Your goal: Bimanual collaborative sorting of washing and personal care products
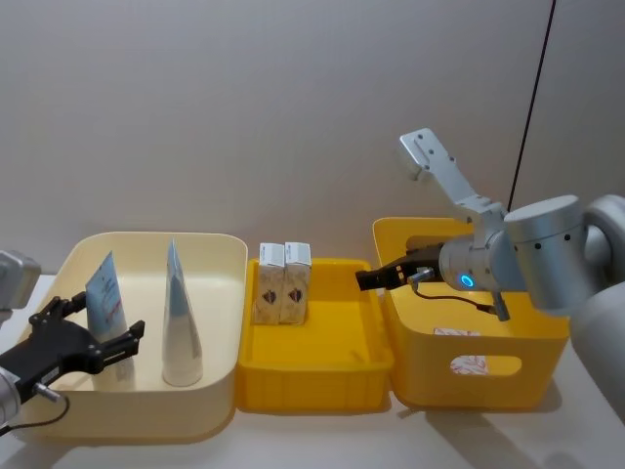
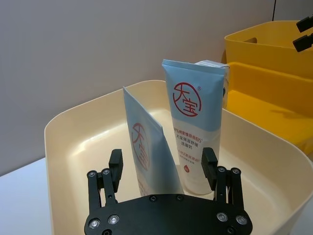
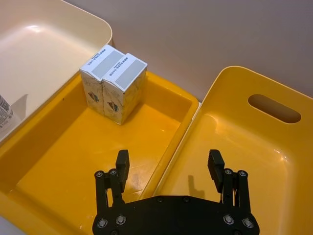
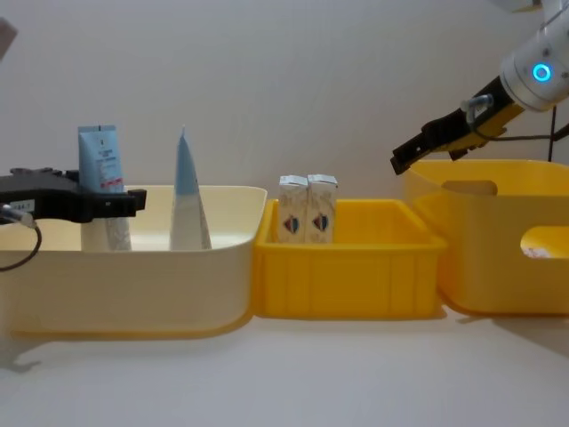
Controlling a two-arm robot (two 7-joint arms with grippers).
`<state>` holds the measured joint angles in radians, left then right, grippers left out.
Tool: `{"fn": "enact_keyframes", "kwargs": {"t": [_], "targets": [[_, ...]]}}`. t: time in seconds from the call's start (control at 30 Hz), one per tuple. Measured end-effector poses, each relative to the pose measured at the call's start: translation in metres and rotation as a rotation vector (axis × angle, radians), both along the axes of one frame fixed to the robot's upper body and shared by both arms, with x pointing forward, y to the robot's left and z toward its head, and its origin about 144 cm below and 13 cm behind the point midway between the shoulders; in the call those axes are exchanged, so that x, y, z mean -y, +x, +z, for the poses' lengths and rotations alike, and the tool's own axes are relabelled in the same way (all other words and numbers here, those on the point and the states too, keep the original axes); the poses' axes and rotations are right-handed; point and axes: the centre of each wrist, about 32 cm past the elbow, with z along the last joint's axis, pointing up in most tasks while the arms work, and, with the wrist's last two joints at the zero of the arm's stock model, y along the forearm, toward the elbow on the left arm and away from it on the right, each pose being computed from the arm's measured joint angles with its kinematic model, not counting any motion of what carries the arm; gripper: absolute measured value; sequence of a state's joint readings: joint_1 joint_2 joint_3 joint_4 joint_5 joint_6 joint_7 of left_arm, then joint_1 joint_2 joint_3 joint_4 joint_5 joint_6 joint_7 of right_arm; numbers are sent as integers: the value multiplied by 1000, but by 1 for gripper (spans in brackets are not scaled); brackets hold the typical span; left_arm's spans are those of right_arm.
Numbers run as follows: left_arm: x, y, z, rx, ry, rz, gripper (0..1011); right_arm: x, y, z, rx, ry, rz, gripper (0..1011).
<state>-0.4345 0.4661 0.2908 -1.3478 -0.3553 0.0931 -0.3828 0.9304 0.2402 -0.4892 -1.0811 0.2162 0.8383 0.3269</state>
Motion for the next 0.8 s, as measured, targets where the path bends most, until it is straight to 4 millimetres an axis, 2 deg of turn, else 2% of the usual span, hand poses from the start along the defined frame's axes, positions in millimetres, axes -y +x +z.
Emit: {"fn": "enact_keyframes", "kwargs": {"t": [0.27,0.4,0.5,0.53,0.57,0.7,0.8], "targets": [[3,10,3,-2,12,-15,1003,0,0,0,0,0,0,1001],[4,13,4,-1,15,-20,956,0,0,0,0,0,0,1001],[4,15,5,-1,17,-23,885,0,0,0,0,0,0,1001],[5,16,5,-1,18,-24,834,0,0,0,0,0,0,1001],[5,16,6,-1,19,-25,834,0,0,0,0,0,0,1001],[5,17,6,0,21,-26,730,0,0,0,0,0,0,1001],[6,18,7,0,22,-28,603,0,0,0,0,0,0,1001]]}}
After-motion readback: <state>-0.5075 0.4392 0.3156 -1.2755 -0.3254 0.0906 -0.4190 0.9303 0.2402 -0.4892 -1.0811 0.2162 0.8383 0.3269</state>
